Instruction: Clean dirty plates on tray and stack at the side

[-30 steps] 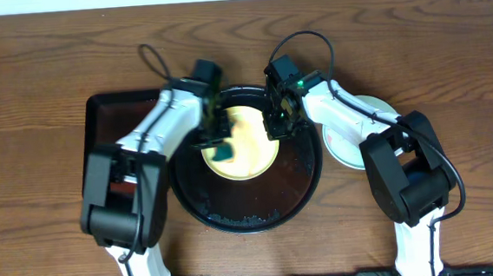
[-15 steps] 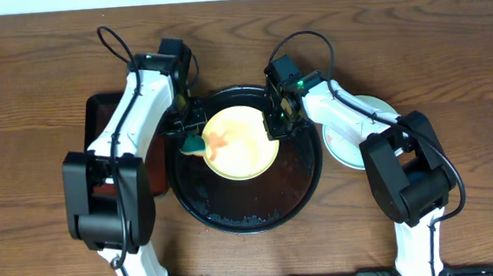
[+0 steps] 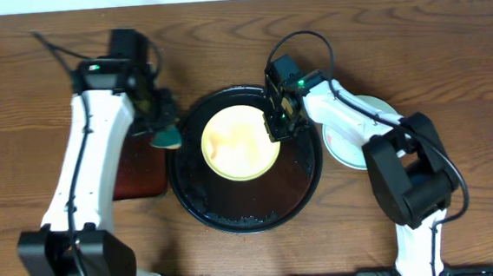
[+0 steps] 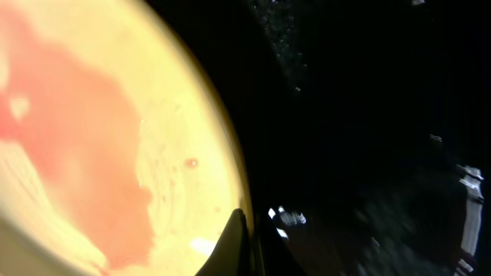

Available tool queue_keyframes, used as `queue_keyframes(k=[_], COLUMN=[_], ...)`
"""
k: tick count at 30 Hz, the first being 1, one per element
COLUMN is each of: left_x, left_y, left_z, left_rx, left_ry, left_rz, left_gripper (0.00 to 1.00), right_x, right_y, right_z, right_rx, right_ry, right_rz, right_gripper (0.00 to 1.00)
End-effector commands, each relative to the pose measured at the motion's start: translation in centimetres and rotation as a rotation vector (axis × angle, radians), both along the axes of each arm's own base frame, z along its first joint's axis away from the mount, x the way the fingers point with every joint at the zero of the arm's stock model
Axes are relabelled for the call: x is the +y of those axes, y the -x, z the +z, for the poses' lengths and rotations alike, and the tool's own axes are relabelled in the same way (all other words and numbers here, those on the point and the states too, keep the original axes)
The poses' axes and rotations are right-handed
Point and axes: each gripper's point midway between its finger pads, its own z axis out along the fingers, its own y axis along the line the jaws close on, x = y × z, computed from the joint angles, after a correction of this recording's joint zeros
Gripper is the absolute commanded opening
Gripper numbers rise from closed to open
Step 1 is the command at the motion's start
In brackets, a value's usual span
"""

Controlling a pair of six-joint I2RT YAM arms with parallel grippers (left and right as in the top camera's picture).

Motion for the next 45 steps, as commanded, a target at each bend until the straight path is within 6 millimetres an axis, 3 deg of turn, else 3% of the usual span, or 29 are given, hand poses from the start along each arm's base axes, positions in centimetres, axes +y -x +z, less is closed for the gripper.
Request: queue_keyframes(k=[1,4,11,16,25,34,36,45], left_x=[3.6,6.7,9.6,10.4,9.7,9.7,9.7,10.0], left_y=[-0.2,0.1,0.7,1.2,1.0,0.8,0.8,-0.5], left_z=[1.3,0.9,-0.6,-2.8,-5.9,-6.3,-6.3,-6.3], left_rx=[-0.035,-0.017,0.029,0.100,0.188,0.191,0.190,0.134], left_ry=[-0.073,-0.143,-0.145,-0.135,-0.090,-0.085,-0.085,-0.090], left_rz=[0.064,0.132,0.215,0.237,0.232,0.238,0.238,0.241], left_gripper=[0.07,0.07,0.07,0.08,0.08,0.08,0.13,0.15], right_x=[-0.5,-1.9,-3.8,-3.3,-1.5,-1.0,-0.9,-0.9], right_y=[-1.2,-1.8,-2.4,-1.8,0.6,1.9,2.0,2.0], right_z=[5.4,8.3,14.0,15.9,21.2,23.9,24.0,23.9], right_rx=[-0.183,-0.304,-0.562,-0.701,-1.005,-1.136,-1.140,-1.138], right_ry=[0.049,0.148,0.366,0.530,0.796,0.897,0.899,0.901], right_rz=[0.035,0.015,-0.025,-0.009,-0.008,-0.032,-0.032,-0.028], right_gripper=[0.01,0.01,0.01,0.01,0.01,0.01,0.01,0.01])
